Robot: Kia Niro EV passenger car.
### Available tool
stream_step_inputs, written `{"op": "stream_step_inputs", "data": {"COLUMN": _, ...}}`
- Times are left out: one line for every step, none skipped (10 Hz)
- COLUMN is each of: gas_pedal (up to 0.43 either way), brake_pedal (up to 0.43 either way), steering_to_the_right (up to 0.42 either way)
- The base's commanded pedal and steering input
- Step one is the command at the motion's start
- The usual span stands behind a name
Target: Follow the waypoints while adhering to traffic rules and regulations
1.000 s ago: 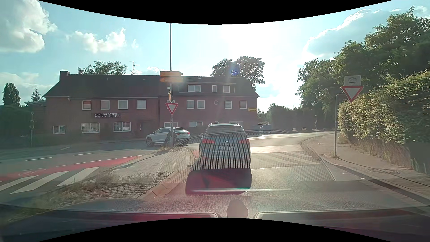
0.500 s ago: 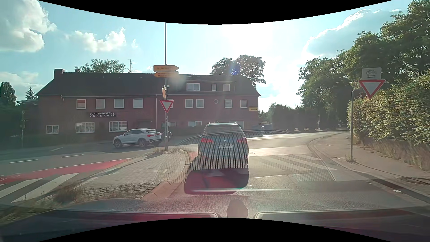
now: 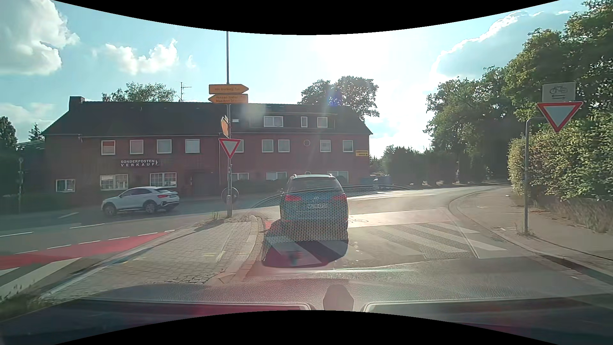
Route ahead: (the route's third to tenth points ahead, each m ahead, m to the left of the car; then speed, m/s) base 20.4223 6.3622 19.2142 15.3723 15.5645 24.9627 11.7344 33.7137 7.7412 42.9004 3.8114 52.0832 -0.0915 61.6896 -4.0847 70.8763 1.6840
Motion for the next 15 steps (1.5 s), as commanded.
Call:
{"op": "stream_step_inputs", "data": {"gas_pedal": 0.000, "brake_pedal": 0.201, "steering_to_the_right": 0.001}}
{"op": "stream_step_inputs", "data": {"gas_pedal": 0.000, "brake_pedal": 0.177, "steering_to_the_right": 0.000}}
{"op": "stream_step_inputs", "data": {"gas_pedal": 0.000, "brake_pedal": 0.122, "steering_to_the_right": -0.003}}
{"op": "stream_step_inputs", "data": {"gas_pedal": 0.000, "brake_pedal": 0.000, "steering_to_the_right": -0.008}}
{"op": "stream_step_inputs", "data": {"gas_pedal": 0.000, "brake_pedal": 0.000, "steering_to_the_right": -0.011}}
{"op": "stream_step_inputs", "data": {"gas_pedal": 0.000, "brake_pedal": 0.000, "steering_to_the_right": -0.014}}
{"op": "stream_step_inputs", "data": {"gas_pedal": 0.008, "brake_pedal": 0.000, "steering_to_the_right": -0.016}}
{"op": "stream_step_inputs", "data": {"gas_pedal": 0.098, "brake_pedal": 0.000, "steering_to_the_right": -0.017}}
{"op": "stream_step_inputs", "data": {"gas_pedal": 0.110, "brake_pedal": 0.000, "steering_to_the_right": -0.017}}
{"op": "stream_step_inputs", "data": {"gas_pedal": 0.110, "brake_pedal": 0.000, "steering_to_the_right": -0.017}}
{"op": "stream_step_inputs", "data": {"gas_pedal": 0.110, "brake_pedal": 0.000, "steering_to_the_right": -0.018}}
{"op": "stream_step_inputs", "data": {"gas_pedal": 0.110, "brake_pedal": 0.000, "steering_to_the_right": -0.019}}
{"op": "stream_step_inputs", "data": {"gas_pedal": 0.110, "brake_pedal": 0.000, "steering_to_the_right": -0.020}}
{"op": "stream_step_inputs", "data": {"gas_pedal": 0.110, "brake_pedal": 0.000, "steering_to_the_right": -0.021}}
{"op": "stream_step_inputs", "data": {"gas_pedal": 0.110, "brake_pedal": 0.000, "steering_to_the_right": -0.023}}
